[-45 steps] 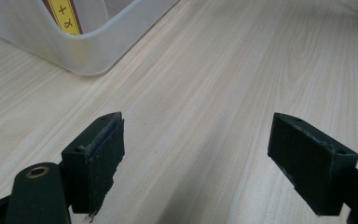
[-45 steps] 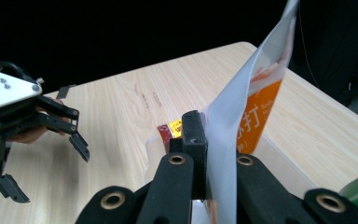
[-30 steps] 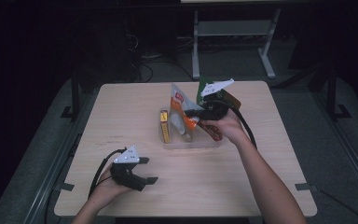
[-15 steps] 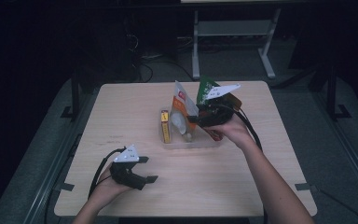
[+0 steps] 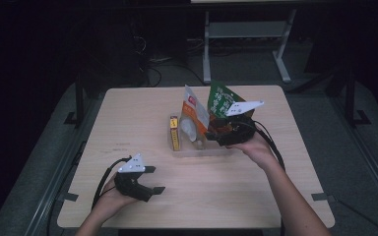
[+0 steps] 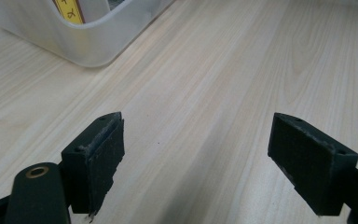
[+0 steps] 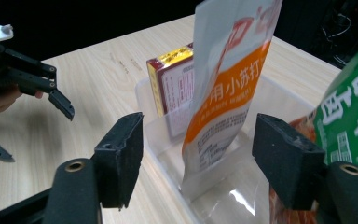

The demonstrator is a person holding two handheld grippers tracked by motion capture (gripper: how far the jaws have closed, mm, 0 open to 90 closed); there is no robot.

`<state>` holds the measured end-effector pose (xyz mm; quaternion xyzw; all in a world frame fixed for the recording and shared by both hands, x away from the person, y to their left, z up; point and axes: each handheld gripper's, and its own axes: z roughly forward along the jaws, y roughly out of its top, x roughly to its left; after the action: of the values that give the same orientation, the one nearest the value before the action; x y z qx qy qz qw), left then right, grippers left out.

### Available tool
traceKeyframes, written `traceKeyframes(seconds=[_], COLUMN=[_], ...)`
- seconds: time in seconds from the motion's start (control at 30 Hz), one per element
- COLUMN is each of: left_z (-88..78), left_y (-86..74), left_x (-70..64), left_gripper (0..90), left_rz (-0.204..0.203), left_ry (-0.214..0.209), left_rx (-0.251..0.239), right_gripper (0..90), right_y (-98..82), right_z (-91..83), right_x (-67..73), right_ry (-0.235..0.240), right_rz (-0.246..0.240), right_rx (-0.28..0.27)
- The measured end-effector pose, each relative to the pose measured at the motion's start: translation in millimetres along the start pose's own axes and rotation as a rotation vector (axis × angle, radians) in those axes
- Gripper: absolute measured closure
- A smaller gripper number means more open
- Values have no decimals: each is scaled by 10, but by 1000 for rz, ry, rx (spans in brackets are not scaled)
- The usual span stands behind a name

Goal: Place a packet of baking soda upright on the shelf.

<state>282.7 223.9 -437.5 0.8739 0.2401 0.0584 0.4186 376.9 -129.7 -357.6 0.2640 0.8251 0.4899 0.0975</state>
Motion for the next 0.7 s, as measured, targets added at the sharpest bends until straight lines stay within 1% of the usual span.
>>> traceKeyframes(seconds=[0.07,0.1,0.13,0.2,0.23,0.3,0.33,0.37,0.43,0.53,0.57,0.6,0.63,0.7], left_z=[4,4,7,15,21,32,36,39,45,44,44,42,39,18], left_y=[2,5,7,6,3,1,0,-1,-5,-21,-26,-30,-37,-41], left_x=[3,6,0,-9,-11,-16,-20,-21,-34,-34,-33,-35,-37,-42], left_gripper=[180,180,180,180,180,179,179,178,174,170,170,169,169,169], left_rz=[4,11,8,8,11,20,20,23,22,27,26,21,17,17], left_ry=[1,4,5,5,5,1,1,-1,-8,-16,-18,-22,-26,-24], left_rx=[0,-1,-2,1,2,6,6,9,7,6,8,6,-1,1], right_gripper=[328,323,322,295,299,306,298,289,299,294,294,294,294,294], right_y=[-43,-61,-81,-113,-136,-203,-230,-251,-328,-437,-475,-511,-547,-615], right_z=[-31,-46,-59,-77,-86,-116,-121,-121,-141,-150,-156,-160,-166,-180], right_x=[15,25,35,63,79,120,135,149,194,230,239,248,257,277], right_ry=[1,1,0,-3,-5,-7,-2,4,1,13,13,24,28,30], right_rz=[-7,-9,-11,-16,-29,-41,-36,-35,-54,-62,-59,-53,-58,-57], right_rx=[-7,-2,-2,23,25,12,22,45,38,61,64,67,72,77])
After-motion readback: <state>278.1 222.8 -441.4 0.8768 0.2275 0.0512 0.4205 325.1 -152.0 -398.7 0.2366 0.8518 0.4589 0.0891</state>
